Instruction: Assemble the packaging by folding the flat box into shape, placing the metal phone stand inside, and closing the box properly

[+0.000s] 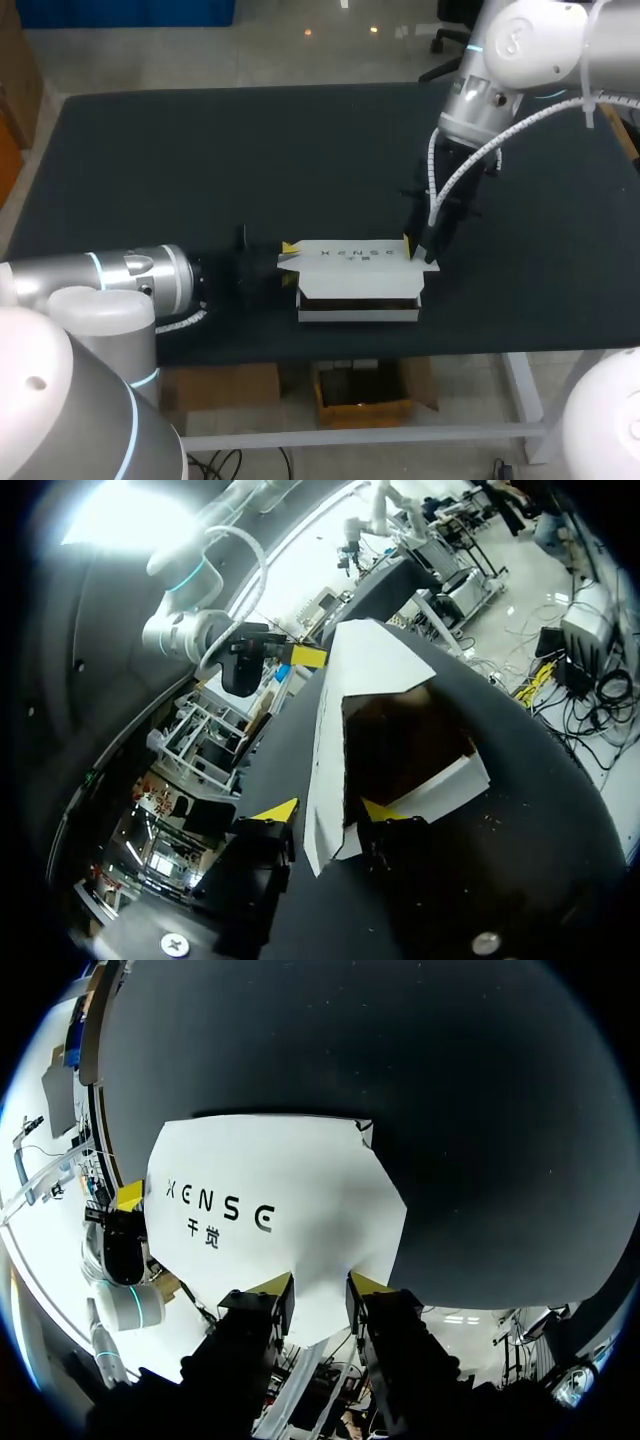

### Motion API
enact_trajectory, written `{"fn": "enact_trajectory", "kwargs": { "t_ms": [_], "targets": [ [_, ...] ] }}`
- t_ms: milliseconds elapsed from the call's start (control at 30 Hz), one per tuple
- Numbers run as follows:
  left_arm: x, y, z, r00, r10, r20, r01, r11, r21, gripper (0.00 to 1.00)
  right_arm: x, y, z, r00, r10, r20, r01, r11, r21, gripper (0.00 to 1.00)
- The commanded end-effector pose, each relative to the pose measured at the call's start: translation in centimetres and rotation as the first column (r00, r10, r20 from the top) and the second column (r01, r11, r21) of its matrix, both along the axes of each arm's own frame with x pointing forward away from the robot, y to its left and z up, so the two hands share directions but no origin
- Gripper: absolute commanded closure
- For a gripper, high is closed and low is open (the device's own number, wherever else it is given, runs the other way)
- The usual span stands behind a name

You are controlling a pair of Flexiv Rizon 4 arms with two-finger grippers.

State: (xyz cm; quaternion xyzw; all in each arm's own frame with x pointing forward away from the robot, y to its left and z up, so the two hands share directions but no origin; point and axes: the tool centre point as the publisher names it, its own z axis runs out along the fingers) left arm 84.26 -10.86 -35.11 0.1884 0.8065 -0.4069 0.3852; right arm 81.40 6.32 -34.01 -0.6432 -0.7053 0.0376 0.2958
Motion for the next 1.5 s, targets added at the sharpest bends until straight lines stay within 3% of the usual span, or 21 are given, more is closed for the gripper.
{"fn": "enact_trajectory", "kwargs": {
  "t_ms": [33,133,267,300,333,367,500,667,767,1233,1267,1300,1433,1500],
  "targets": [
    [-1.5,1.1,0.7,0.999,0.033,0.006,-0.033,0.999,0.019,0.61,-0.1,0.0,-0.1,1.000,-0.002,0.004,0.002,1.000,0.001,0.69],
    [-1.9,2.1,1.4,0.998,0.066,-0.012,-0.065,0.997,0.045,0.52,0.0,0.1,-0.2,1.000,-0.002,0.008,0.002,1.000,0.001,0.69],
    [-2.2,3.4,3.0,0.990,0.104,-0.096,-0.097,0.992,0.076,0.52,-0.1,0.1,-0.4,1.000,-0.007,0.010,0.007,1.000,0.001,0.69],
    [-2.3,3.7,3.5,0.987,0.106,-0.121,-0.095,0.991,0.093,0.45,-0.1,0.2,-0.5,1.000,-0.008,0.011,0.008,1.000,0.001,0.69],
    [-2.3,4.0,3.9,0.979,0.131,-0.154,-0.117,0.988,0.101,0.10,-0.1,0.2,-0.5,1.000,-0.008,0.012,0.008,1.000,0.001,0.69],
    [-2.3,4.1,4.4,0.968,0.146,-0.205,-0.125,0.986,0.115,0.00,-0.1,0.2,-0.6,1.000,-0.011,0.015,0.011,1.000,-0.001,0.69],
    [-2.1,4.7,6.2,0.897,0.231,-0.377,-0.196,0.972,0.128,0.00,-0.2,0.2,-0.7,1.000,-0.020,0.017,0.020,1.000,-0.006,0.68],
    [-1.2,5.1,7.2,0.813,0.320,-0.487,-0.236,0.945,0.227,0.00,-0.3,0.3,-0.7,0.999,-0.024,0.026,0.025,1.000,-0.011,0.68],
    [-0.4,5.3,7.1,0.801,0.427,-0.420,-0.293,0.891,0.347,0.00,-0.3,0.3,-0.8,0.999,-0.029,0.029,0.029,0.999,-0.015,0.68],
    [-0.4,5.3,7.1,0.801,0.427,-0.420,-0.293,0.891,0.347,0.00,-0.5,0.1,-1.2,0.998,-0.039,0.052,0.039,0.999,-0.004,0.68],
    [-0.3,4.7,7.1,0.783,0.427,-0.453,-0.298,0.896,0.329,0.00,-0.5,0.1,-1.2,0.998,-0.041,0.056,0.041,0.999,-0.002,0.68],
    [-0.3,3.9,7.3,0.728,0.469,-0.500,-0.340,0.880,0.332,0.00,-0.6,0.1,-1.2,0.997,-0.041,0.058,0.042,0.999,0.000,0.68],
    [0.0,0.9,8.1,0.429,0.627,-0.650,-0.431,0.774,0.463,0.00,-0.7,0.0,-1.4,0.997,-0.049,0.064,0.049,0.999,0.009,0.68],
    [-0.4,0.3,8.2,0.375,0.652,-0.659,-0.441,0.751,0.492,0.00,-0.7,-0.1,-1.6,0.996,-0.054,0.068,0.053,0.998,0.018,0.68]
  ]
}}
